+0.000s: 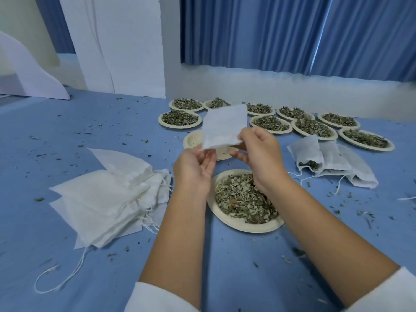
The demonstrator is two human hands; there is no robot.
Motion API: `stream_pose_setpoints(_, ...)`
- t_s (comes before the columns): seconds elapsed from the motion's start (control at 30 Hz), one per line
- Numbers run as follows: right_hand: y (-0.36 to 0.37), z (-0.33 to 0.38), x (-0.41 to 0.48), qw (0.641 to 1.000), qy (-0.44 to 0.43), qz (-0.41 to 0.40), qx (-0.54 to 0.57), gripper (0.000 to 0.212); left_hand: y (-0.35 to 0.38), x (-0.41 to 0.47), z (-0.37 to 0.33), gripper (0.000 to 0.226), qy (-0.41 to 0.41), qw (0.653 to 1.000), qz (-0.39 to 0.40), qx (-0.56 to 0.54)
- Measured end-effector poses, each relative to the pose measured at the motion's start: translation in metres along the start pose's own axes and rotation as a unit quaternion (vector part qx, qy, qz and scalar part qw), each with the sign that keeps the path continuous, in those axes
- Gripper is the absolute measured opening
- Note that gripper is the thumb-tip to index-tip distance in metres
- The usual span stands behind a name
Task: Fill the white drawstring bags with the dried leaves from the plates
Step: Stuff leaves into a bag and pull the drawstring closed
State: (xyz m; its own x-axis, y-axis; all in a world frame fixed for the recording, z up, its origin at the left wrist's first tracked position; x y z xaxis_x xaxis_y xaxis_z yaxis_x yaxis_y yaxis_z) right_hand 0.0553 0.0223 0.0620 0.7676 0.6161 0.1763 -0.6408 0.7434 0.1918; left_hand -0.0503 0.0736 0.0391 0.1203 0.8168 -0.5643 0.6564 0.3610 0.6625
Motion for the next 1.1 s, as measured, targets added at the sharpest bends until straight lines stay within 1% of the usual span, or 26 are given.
stream_pose_setpoints(0.07, -0.013, -0.008, 0.003, 1.000, 0.028, -0.013, 0.001, 0.022, -0.004, -0.002, -0.005, 0.026, -0.038, 0.997, 0.010, -0.059)
stream_pose_setpoints(0.17, -0.023, -0.015, 0.007, 0.996, 0.088, -0.021, 0.004, 0.021, -0.006, 0.000, -0.004, 0.032, -0.051, 0.995, 0.003, -0.080)
stream_pose_setpoints(0.27, -0.026, -0.016, 0.010, 0.991, 0.130, -0.012, 0.042, 0.018, -0.004, 0.004, 0.003, 0.030, -0.030, 0.996, -0.045, -0.068)
stream_pose_setpoints(0.33, -0.028, -0.016, 0.012, 0.989, 0.138, -0.008, 0.056, 0.017, -0.003, 0.004, 0.003, 0.027, -0.016, 0.995, -0.070, -0.073)
stream_pose_setpoints(0.4, -0.029, -0.016, 0.014, 0.988, 0.140, -0.002, 0.064, 0.015, -0.002, 0.003, 0.001, 0.026, -0.022, 0.994, -0.056, -0.086)
stream_pose_setpoints(0.43, -0.029, -0.016, 0.014, 0.987, 0.143, 0.000, 0.069, 0.014, 0.000, 0.000, 0.000, 0.024, -0.017, 0.996, -0.040, -0.072)
stream_pose_setpoints(0.47, -0.030, -0.015, 0.015, 0.986, 0.148, 0.002, 0.073, 0.013, 0.002, -0.003, 0.000, 0.020, 0.008, 0.999, -0.023, -0.028)
stream_pose_setpoints(0.5, -0.031, -0.015, 0.016, 0.985, 0.153, 0.005, 0.075, 0.012, 0.003, -0.005, 0.000, 0.014, 0.062, 0.997, -0.007, 0.055)
stream_pose_setpoints(0.53, -0.032, -0.014, 0.018, 0.985, 0.157, 0.010, 0.073, 0.010, 0.004, -0.009, 0.002, 0.010, 0.140, 0.976, 0.010, 0.169)
stream_pose_setpoints(0.57, -0.034, -0.014, 0.019, 0.985, 0.159, 0.015, 0.071, 0.008, 0.003, -0.014, 0.004, 0.008, 0.224, 0.931, 0.029, 0.286)
stream_pose_setpoints(0.6, -0.035, -0.014, 0.020, 0.985, 0.159, 0.018, 0.069, 0.005, 0.003, -0.018, 0.005, 0.006, 0.299, 0.875, 0.052, 0.377)
stream_pose_setpoints(0.63, -0.037, -0.013, 0.021, 0.985, 0.156, 0.017, 0.070, 0.005, 0.001, -0.021, 0.007, 0.006, 0.354, 0.823, 0.083, 0.436)
stream_pose_setpoints(0.67, -0.038, -0.012, 0.023, 0.986, 0.151, 0.012, 0.071, 0.007, 0.000, -0.023, 0.008, 0.008, 0.387, 0.785, 0.121, 0.468)
stream_pose_setpoints(0.7, -0.039, -0.011, 0.024, 0.987, 0.146, 0.008, 0.072, 0.010, -0.001, -0.024, 0.009, 0.009, 0.401, 0.761, 0.154, 0.486)
stream_pose_setpoints(0.77, -0.041, -0.009, 0.025, 0.988, 0.141, 0.006, 0.069, 0.009, -0.003, -0.023, 0.010, 0.012, 0.415, 0.733, 0.191, 0.504)
stream_pose_setpoints(0.87, -0.043, -0.007, 0.026, 0.988, 0.145, 0.020, 0.056, 0.007, -0.004, -0.020, 0.011, 0.008, 0.437, 0.713, 0.187, 0.515)
stream_pose_setpoints(0.93, -0.043, -0.006, 0.025, 0.987, 0.145, 0.038, 0.050, 0.009, -0.004, -0.018, 0.013, 0.004, 0.448, 0.707, 0.181, 0.516)
stream_pose_setpoints(1.0, -0.043, -0.005, 0.024, 0.988, 0.137, 0.056, 0.051, 0.013, -0.004, -0.017, 0.016, 0.007, 0.449, 0.710, 0.182, 0.511)
stream_pose_setpoints(1.03, -0.042, -0.006, 0.024, 0.988, 0.127, 0.070, 0.047, 0.018, -0.003, -0.017, 0.017, 0.008, 0.450, 0.712, 0.181, 0.509)
stream_pose_setpoints(1.1, -0.042, -0.008, 0.022, 0.991, 0.087, 0.100, 0.001, 0.027, -0.003, -0.016, 0.018, 0.011, 0.462, 0.708, 0.172, 0.506)
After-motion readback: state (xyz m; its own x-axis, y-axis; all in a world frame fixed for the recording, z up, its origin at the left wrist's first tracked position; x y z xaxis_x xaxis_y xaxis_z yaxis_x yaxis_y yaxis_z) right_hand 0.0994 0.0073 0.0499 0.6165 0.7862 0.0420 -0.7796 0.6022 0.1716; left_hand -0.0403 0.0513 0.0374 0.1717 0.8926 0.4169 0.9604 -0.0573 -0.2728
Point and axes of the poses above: each hand's wrist, its own x-axis towards the middle knuckle, its own y-axis out of the palm, z = x × y, the point moved 1 cm from there along x, towards the middle knuckle, and after that the axes turned 15 degrees about -z, right-handed, at the moved point
